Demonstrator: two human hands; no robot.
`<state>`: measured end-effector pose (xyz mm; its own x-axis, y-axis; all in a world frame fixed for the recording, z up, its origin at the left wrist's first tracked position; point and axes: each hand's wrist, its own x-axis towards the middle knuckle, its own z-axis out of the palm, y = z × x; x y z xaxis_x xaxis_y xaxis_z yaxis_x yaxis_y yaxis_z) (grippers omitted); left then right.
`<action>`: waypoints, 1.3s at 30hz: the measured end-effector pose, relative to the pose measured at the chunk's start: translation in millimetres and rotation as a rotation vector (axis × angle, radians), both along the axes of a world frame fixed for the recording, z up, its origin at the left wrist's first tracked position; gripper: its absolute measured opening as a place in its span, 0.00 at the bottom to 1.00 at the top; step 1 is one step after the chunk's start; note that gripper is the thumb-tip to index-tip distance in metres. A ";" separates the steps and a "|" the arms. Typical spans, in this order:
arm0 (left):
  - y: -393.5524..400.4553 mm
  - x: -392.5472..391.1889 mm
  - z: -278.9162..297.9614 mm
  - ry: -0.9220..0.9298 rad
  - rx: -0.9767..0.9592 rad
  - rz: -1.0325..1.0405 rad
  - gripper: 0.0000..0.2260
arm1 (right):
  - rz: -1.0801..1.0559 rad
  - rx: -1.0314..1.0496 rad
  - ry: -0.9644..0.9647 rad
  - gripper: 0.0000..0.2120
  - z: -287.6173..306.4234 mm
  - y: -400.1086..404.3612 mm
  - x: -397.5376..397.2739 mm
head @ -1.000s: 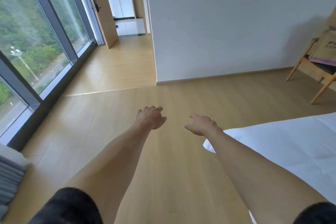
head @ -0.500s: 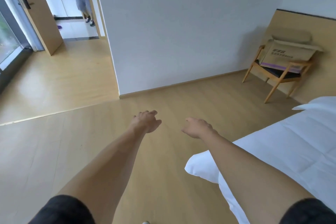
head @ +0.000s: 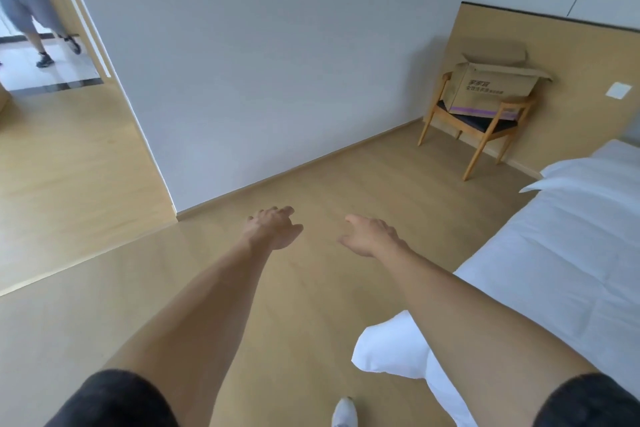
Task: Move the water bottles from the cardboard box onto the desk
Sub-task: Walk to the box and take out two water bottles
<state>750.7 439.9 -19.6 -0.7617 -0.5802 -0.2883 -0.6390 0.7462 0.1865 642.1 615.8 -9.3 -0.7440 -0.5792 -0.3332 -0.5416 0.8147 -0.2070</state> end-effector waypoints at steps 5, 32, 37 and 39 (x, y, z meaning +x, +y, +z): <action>-28.4 -75.4 2.5 0.003 -0.025 -0.081 0.25 | -0.070 0.009 -0.009 0.29 -7.4 -26.4 -72.2; -101.5 -576.4 9.4 -0.012 -0.027 -0.474 0.25 | -0.423 0.004 -0.007 0.28 -21.1 -78.1 -509.2; -100.3 -685.5 6.8 0.012 -0.015 -0.618 0.23 | -0.576 0.041 0.000 0.28 -17.5 -66.2 -587.8; -103.8 -727.0 7.3 0.010 -0.001 -0.655 0.23 | -0.622 0.055 -0.009 0.29 -14.1 -66.5 -616.6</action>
